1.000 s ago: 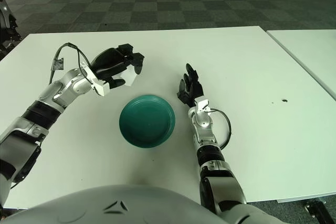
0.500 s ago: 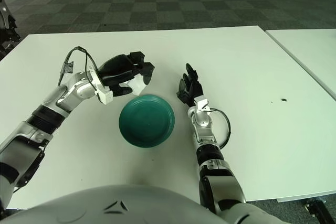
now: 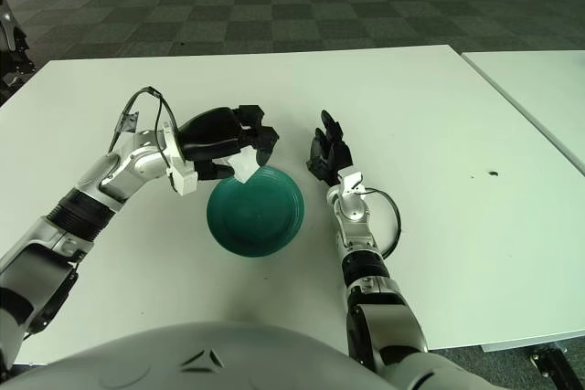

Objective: Put the charger into the plate.

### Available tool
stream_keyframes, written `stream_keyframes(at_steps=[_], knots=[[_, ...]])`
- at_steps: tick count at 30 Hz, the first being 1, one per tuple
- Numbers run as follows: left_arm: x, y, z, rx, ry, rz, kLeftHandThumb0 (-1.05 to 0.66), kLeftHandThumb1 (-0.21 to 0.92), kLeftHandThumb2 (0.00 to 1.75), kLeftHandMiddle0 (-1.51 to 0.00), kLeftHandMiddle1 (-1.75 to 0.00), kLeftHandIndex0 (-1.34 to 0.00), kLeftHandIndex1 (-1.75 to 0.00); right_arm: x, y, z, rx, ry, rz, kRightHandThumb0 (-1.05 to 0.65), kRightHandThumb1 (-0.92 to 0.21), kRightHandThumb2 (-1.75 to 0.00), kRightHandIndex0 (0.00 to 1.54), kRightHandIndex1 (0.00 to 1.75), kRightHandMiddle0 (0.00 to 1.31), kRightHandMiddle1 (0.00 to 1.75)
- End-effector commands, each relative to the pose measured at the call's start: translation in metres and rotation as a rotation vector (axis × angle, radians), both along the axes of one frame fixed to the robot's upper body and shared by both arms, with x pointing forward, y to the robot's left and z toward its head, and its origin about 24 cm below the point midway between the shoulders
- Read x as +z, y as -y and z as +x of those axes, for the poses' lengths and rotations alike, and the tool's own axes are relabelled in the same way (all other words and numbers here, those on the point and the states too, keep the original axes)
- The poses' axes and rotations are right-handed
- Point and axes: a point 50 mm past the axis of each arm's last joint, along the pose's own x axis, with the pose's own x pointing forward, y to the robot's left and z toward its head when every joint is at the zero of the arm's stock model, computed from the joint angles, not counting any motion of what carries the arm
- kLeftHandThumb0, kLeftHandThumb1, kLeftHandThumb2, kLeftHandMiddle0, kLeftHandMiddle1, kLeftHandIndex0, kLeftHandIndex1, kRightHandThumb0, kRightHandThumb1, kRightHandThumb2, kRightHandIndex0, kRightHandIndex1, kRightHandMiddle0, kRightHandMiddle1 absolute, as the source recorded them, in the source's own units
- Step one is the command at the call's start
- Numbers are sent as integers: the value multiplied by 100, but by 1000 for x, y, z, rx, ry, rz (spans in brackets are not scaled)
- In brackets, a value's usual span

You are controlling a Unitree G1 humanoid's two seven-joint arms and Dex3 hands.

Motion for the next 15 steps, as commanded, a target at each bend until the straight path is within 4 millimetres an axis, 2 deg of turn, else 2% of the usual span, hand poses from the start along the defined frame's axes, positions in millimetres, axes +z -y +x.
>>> stream_keyframes(at_steps=[1,5,15], knots=[[-1,0,-5,-37,-3,-4,0,11,156,-75,-175,-54,-175,-71,1,-64,-37,-358,-11,-90,-92,-88,21,1,0,11],[-5,1,-9,-66,-13,7,0,12,155,-75,-174,-54,-175,-68,0,-63,-41,-312,-73,-90,-92,-90,21,1,0,9],[-16,9,-13,-118,-16,58,0,13,153,-75,-172,-53,-175,-67,-3,-64,-68,-306,-92,-89,-92,-92,19,0,0,5]])
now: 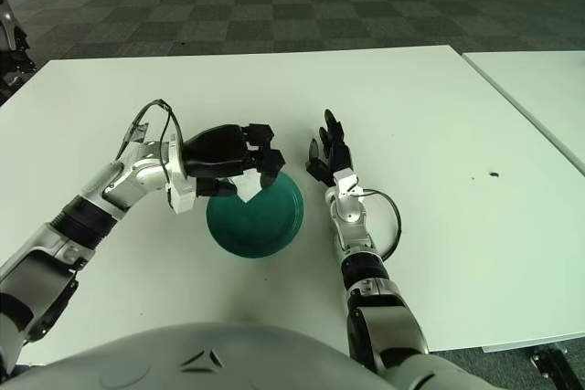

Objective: Put the charger into the plate.

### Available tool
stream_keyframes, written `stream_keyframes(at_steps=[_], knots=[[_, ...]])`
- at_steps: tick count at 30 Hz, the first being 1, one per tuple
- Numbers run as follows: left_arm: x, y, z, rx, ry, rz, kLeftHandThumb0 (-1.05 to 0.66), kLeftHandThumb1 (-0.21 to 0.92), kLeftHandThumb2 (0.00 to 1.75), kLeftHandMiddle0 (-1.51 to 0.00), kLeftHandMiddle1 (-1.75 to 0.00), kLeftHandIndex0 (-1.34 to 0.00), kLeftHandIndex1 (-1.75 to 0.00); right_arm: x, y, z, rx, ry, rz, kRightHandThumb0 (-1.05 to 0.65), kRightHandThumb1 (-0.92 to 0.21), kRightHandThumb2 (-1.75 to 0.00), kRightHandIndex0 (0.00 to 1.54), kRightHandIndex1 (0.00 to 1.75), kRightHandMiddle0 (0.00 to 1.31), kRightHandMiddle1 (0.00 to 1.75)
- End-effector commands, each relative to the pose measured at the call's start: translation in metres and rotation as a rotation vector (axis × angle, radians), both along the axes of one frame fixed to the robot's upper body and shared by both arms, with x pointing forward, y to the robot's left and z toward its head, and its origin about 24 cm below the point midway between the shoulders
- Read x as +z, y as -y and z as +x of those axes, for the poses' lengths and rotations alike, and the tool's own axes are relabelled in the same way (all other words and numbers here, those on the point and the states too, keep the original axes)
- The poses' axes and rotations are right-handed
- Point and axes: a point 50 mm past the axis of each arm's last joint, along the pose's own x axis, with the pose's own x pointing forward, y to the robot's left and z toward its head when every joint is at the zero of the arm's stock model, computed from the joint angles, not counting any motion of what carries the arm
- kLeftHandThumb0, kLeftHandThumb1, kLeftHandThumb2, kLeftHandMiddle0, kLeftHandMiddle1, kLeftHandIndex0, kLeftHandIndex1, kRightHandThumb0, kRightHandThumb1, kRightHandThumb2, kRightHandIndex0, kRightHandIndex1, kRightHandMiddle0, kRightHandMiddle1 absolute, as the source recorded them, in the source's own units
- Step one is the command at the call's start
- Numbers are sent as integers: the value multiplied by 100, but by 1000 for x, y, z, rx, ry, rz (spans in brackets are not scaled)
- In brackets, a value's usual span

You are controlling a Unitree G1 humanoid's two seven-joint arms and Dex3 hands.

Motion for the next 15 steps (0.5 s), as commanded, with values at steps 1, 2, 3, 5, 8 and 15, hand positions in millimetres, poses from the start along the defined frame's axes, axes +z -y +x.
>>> stream_keyframes(at_steps=[1,2,3,5,8,15], knots=[[-7,2,-1,-12,-1,31,0,13,153,-75,-172,-53,-175,-68,-1,-62,-29,-337,-11,-89,-92,-92,19,0,0,5],[-9,3,-2,-13,-4,31,0,13,153,-76,-172,-53,-175,-68,-1,-62,-31,-337,-9,-89,-92,-92,19,0,0,5],[-11,4,-2,-14,-5,32,0,13,153,-76,-172,-53,-175,-68,-1,-62,-32,-337,-8,-88,-92,-92,19,0,0,5],[-14,5,-3,-16,-11,31,0,12,153,-76,-171,-53,-175,-67,-2,-61,-33,-337,-1,-88,-92,-93,18,0,0,4],[-15,6,-3,-19,-17,38,0,12,154,-76,-170,-54,-175,-67,-2,-61,-37,-336,5,-87,-92,-92,18,0,0,3],[-21,9,-6,-4,-52,57,-1,17,145,-69,-174,-57,-165,-66,-2,-59,-58,-343,52,-84,-92,-92,18,1,1,4]])
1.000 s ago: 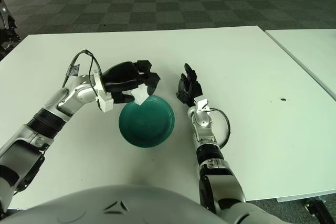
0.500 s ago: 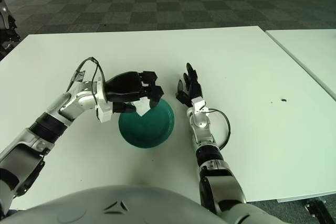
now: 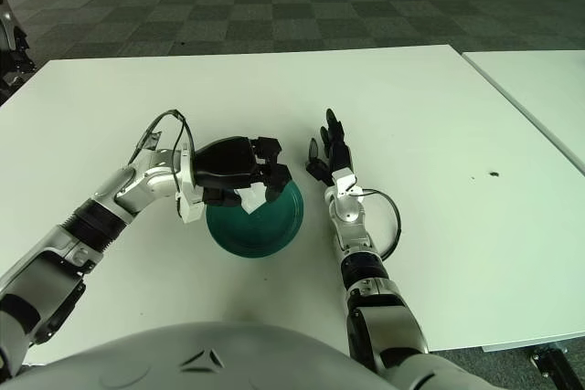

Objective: Put the charger into the plate.

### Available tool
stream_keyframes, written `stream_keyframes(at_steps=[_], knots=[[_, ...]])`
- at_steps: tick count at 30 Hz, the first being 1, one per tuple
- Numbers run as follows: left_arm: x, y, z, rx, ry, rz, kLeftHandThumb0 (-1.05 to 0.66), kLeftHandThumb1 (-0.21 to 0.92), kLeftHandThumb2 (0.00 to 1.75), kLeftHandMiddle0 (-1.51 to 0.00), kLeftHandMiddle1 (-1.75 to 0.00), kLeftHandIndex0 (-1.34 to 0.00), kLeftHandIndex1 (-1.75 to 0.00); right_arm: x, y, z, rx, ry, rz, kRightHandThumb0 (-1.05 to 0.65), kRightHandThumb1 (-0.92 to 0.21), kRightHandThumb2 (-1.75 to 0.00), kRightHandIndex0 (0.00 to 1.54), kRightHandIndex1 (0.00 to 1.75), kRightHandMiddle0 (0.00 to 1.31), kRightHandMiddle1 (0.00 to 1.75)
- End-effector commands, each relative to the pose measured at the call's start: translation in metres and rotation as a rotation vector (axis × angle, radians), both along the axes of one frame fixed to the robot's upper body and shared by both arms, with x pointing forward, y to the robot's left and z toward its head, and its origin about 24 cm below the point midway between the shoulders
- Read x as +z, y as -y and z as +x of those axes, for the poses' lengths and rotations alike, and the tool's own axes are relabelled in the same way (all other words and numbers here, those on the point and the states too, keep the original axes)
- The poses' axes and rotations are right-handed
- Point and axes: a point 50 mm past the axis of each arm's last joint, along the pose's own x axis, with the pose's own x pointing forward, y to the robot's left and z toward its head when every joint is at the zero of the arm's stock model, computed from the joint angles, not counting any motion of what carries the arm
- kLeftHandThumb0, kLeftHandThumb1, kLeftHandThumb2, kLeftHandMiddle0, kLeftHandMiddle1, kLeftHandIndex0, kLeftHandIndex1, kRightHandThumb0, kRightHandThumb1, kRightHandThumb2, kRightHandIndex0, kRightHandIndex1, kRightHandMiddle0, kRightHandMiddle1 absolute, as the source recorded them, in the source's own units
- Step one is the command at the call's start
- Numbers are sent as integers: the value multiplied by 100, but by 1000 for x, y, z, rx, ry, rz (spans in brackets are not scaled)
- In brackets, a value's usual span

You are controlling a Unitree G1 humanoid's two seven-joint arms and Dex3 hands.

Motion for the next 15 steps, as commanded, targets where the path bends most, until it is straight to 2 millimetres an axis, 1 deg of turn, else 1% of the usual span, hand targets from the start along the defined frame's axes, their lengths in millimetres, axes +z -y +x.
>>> stream_keyframes(at_steps=[1,2,3,4,5,6,7,8,9,10,11,12,13,14,15], knots=[[-7,-2,0,33,-39,29,-1,25,138,-60,-174,-53,-169,-67,-2,-57,-55,-349,69,-83,-92,-92,19,1,2,4],[-7,-2,0,37,-45,37,-14,42,116,-62,-174,-46,-170,-67,-3,-56,-61,-353,79,-82,-92,-92,19,1,3,5],[-8,-2,0,42,-53,47,-19,49,106,-63,-174,-43,-170,-67,-4,-54,-69,-355,88,-82,-92,-92,20,1,3,5],[-8,-2,-1,46,-58,54,-26,62,88,-59,-174,-37,-170,-67,-5,-53,-74,-356,94,-81,-92,-92,20,1,3,6],[-9,-3,-1,49,-66,70,-30,71,77,-57,-174,-33,-171,-67,-5,-53,-82,-357,101,-81,-92,-92,20,1,3,6],[-10,-3,-1,50,-71,81,-41,75,73,-50,-173,-28,-168,-68,-6,-52,-87,-357,106,-80,-92,-92,20,1,3,6],[-10,-4,-1,49,-74,104,-59,81,68,-39,-172,-21,-165,-68,-6,-52,-94,-356,107,-80,-92,-91,20,1,3,6],[-11,-5,-2,49,-75,120,-74,85,68,-27,-163,-15,-159,-68,-7,-52,-99,-355,108,-79,-92,-91,20,1,4,7],[-11,-6,-2,45,-69,156,-79,87,68,-23,-159,-12,-157,-68,-7,-52,-106,-350,98,-79,-92,-91,20,1,4,7],[-11,-7,-2,42,-65,182,-88,89,70,-18,-125,-8,-140,-68,-8,-52,-111,-346,91,-77,-92,-91,22,1,2,14],[-10,-8,-2,36,-54,223,-91,89,70,-19,-109,-6,-133,-68,-10,-52,-116,-345,99,-76,-92,-91,23,1,2,16],[-9,-8,-3,33,-47,250,-96,90,73,-16,-74,-4,-102,-68,-11,-52,-119,-344,106,-75,-92,-90,24,1,1,21],[-7,-9,-3,30,-39,273,-98,91,74,-15,-61,-3,-90,-68,-13,-53,-124,-342,125,-74,-92,-90,25,1,1,23],[-6,-9,-3,28,-35,286,-100,91,76,-14,-41,-2,-71,-68,-14,-53,-128,-341,137,-73,-92,-90,25,1,1,27],[-3,-10,-3,23,-24,303,-102,92,77,-13,-29,-1,-58,-68,-17,-53,-139,-334,163,-72,-92,-90,26,1,0,29]])
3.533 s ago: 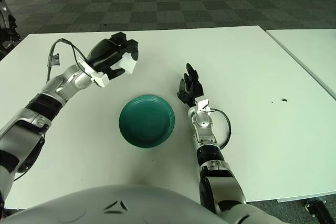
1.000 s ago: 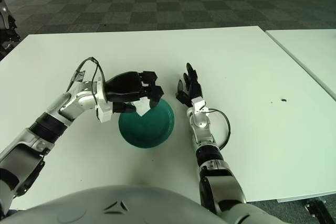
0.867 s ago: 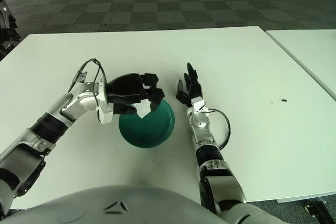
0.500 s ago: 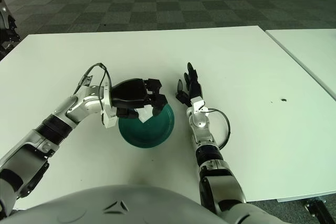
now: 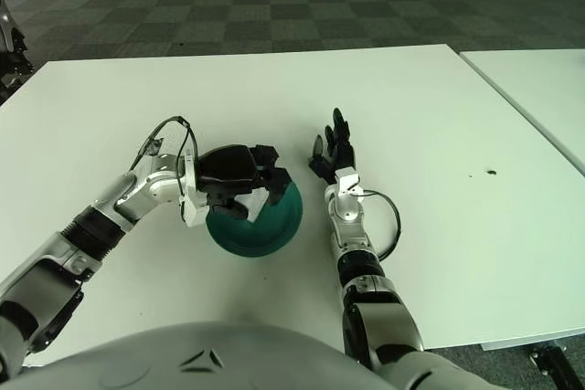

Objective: Put the charger into the plate.

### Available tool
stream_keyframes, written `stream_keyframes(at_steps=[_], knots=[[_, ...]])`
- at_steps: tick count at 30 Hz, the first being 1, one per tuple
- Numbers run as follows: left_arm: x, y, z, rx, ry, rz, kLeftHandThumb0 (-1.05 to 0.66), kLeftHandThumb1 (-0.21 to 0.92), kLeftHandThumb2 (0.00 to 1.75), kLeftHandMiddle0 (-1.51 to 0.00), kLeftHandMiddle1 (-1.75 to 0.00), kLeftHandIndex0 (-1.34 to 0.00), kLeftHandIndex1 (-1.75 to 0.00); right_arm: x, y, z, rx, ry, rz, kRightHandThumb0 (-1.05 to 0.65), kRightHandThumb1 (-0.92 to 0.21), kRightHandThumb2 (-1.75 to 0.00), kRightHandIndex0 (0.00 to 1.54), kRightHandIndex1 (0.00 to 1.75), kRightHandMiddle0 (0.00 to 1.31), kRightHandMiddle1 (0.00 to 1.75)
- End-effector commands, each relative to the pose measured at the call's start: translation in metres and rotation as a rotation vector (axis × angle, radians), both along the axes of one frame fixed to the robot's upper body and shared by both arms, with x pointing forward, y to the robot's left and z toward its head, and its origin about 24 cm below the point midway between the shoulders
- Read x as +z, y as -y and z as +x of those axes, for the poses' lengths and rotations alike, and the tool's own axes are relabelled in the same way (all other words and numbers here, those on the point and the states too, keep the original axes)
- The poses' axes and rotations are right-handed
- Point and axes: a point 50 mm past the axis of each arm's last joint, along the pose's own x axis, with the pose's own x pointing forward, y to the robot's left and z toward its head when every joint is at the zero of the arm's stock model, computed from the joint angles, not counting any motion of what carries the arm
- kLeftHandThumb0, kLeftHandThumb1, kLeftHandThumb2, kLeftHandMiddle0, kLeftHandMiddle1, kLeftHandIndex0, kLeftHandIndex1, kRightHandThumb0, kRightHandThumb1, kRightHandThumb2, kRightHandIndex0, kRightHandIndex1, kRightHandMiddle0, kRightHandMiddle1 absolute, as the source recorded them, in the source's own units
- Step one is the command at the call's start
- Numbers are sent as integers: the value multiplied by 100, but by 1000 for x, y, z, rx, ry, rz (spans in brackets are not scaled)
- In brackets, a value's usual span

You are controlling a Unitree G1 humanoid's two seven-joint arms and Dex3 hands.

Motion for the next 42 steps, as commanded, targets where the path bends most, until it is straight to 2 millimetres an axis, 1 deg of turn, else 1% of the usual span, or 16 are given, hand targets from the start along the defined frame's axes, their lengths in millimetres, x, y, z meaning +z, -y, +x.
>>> stream_keyframes(at_steps=[1,2,3,6,10,14,20,27,31,36,39,42], knots=[[7,-6,0,-13,36,117,-103,92,79,-10,-19,-1,-43,-67,-19,-56,-45,-337,116,-71,-92,-92,25,1,0,31],[10,-7,0,-17,43,127,-103,92,80,-9,-16,-1,-37,-66,-20,-55,-52,-332,129,-71,-92,-92,25,1,0,31],[11,-7,-1,-20,47,133,-104,92,82,-7,-11,0,-27,-66,-21,-55,-56,-328,137,-71,-92,-94,25,0,0,32],[13,-7,-2,-23,62,141,-105,92,84,-4,-4,0,-11,-66,-23,-55,-62,-322,152,-71,-92,-97,23,0,0,32],[14,-6,-3,-23,81,130,-105,92,84,-1,-1,0,-2,-66,-25,-55,-52,-318,146,-74,-92,-103,18,0,0,24],[14,-6,-3,-25,85,114,-105,92,83,0,0,0,0,-67,-25,-55,-38,-323,118,-78,-92,-106,14,0,0,14],[12,-6,-4,-20,66,68,-105,92,82,0,0,0,0,-68,-24,-56,-19,-322,127,-83,-92,-110,7,0,0,2],[12,-5,-3,-19,57,58,-105,92,81,0,0,0,0,-68,-14,-59,18,-306,96,-86,-92,-110,2,0,0,0],[11,-5,-2,-15,59,46,-105,92,81,0,0,0,0,-60,-14,-62,42,-248,108,-86,-92,-109,1,0,0,0],[11,-6,-1,15,42,-35,-105,92,77,0,0,0,0,-54,-16,-64,57,-190,154,-84,-92,-108,0,0,0,0],[9,-7,1,51,32,-108,-105,92,72,0,0,0,0,-47,-12,-64,81,-157,115,-83,-92,-108,0,0,0,0],[9,-9,3,92,31,-180,-105,92,67,0,0,0,0,-45,-10,-65,113,-154,90,-82,-92,-108,0,0,0,0]])
